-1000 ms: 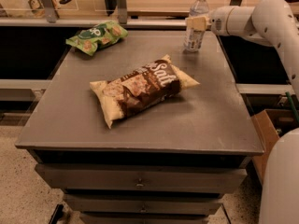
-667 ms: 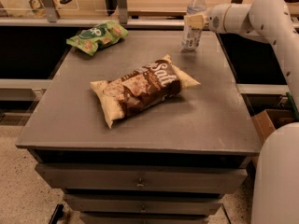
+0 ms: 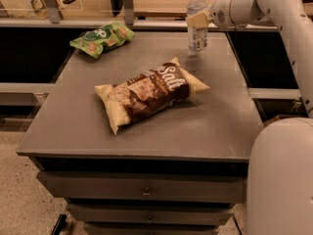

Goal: Move blue plastic bottle near green rice chip bag

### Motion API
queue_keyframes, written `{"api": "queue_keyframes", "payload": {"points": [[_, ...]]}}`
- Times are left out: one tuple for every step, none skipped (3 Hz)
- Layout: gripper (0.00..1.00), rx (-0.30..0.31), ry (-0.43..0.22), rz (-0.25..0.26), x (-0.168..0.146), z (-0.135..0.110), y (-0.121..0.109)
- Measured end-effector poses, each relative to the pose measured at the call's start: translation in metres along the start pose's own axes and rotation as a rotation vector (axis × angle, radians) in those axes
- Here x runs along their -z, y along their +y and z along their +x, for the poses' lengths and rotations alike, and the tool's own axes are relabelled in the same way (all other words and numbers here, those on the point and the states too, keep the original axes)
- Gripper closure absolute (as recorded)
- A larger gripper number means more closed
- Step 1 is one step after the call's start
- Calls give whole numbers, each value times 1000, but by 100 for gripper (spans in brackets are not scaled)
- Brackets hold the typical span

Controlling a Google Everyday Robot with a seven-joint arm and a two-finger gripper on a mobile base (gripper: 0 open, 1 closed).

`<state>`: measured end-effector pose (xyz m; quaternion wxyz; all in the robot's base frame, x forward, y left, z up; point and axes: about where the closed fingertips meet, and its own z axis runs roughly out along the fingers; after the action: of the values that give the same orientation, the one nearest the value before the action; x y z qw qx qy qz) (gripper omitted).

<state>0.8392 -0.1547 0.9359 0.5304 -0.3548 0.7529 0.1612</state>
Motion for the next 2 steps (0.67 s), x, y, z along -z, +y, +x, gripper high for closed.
{"api": "queue_keyframes", "payload": {"points": [[100, 44, 32, -79, -1, -2, 20], [100, 48, 10, -147, -10, -9, 39]]}}
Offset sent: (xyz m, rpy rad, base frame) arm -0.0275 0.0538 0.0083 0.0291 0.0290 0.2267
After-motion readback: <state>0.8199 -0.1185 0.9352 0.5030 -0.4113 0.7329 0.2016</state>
